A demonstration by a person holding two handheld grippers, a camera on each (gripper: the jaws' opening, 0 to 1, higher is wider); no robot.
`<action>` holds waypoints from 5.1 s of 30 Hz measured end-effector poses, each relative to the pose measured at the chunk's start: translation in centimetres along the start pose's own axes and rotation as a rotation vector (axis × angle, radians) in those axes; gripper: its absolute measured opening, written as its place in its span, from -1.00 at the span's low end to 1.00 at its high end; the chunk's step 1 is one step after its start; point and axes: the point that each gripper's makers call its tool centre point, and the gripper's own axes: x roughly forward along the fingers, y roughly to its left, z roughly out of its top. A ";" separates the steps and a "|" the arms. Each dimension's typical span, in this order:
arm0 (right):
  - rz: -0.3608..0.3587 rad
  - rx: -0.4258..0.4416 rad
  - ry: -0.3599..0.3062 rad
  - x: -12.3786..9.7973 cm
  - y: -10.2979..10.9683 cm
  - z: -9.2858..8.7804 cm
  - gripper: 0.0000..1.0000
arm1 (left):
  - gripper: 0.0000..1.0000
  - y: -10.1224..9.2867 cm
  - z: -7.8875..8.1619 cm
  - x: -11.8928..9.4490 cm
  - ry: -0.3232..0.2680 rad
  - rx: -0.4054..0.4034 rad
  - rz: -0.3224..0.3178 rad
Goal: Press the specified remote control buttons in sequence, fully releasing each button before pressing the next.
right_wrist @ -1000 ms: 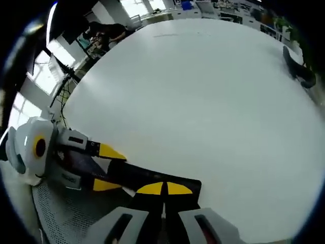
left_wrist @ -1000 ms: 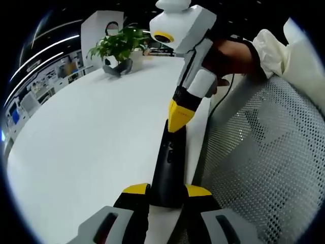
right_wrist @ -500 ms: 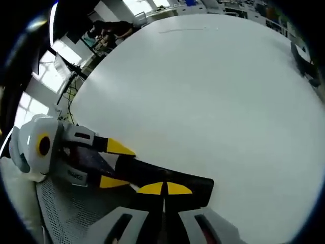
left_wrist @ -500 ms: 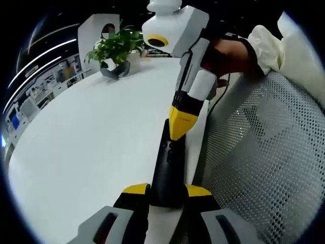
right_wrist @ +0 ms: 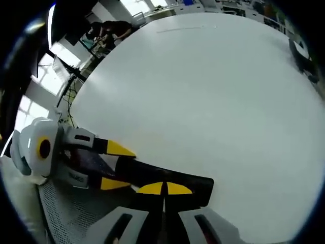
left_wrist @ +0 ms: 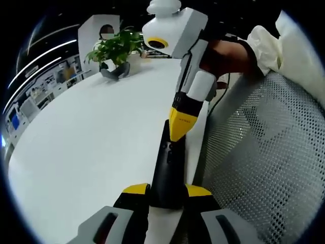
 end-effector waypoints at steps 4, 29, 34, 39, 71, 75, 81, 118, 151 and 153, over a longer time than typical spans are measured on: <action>0.009 0.017 -0.002 0.0 0.0 0.0 -1.00 | -0.49 0.0 0.0 0.0 0.000 0.001 0.000; -0.006 0.004 0.034 -0.2 0.0 -0.6 -1.00 | -0.49 0.0 0.1 0.1 0.002 0.005 -0.003; -0.019 -0.003 0.047 -0.2 0.0 -0.9 -1.00 | -0.49 0.0 0.1 0.1 0.002 0.006 -0.003; -0.020 0.016 0.055 -0.3 -0.2 -1.0 -1.00 | -0.49 0.0 0.1 0.1 0.006 0.007 -0.003; -0.056 0.021 0.088 -0.3 -0.8 -1.5 -1.00 | -0.47 0.1 0.2 0.1 0.001 0.003 -0.002; -0.048 0.029 0.087 -0.4 -0.7 -1.5 -1.00 | -0.47 0.1 0.2 0.1 0.000 0.004 -0.002; -0.042 0.045 0.083 -0.4 -0.7 -1.5 -1.00 | -0.47 0.1 0.1 0.1 -0.001 0.002 0.001; -0.062 0.044 0.050 -0.4 -0.9 -0.6 -1.00 | -0.50 -0.2 0.1 0.1 0.002 0.014 -0.006; -0.054 0.030 0.035 -0.4 -1.0 -0.4 -1.00 | -0.51 -0.1 0.1 0.1 0.005 0.013 -0.005; -0.055 0.032 0.034 -0.4 -1.0 -0.4 -1.00 | -0.51 -0.1 0.1 0.1 0.007 0.016 -0.005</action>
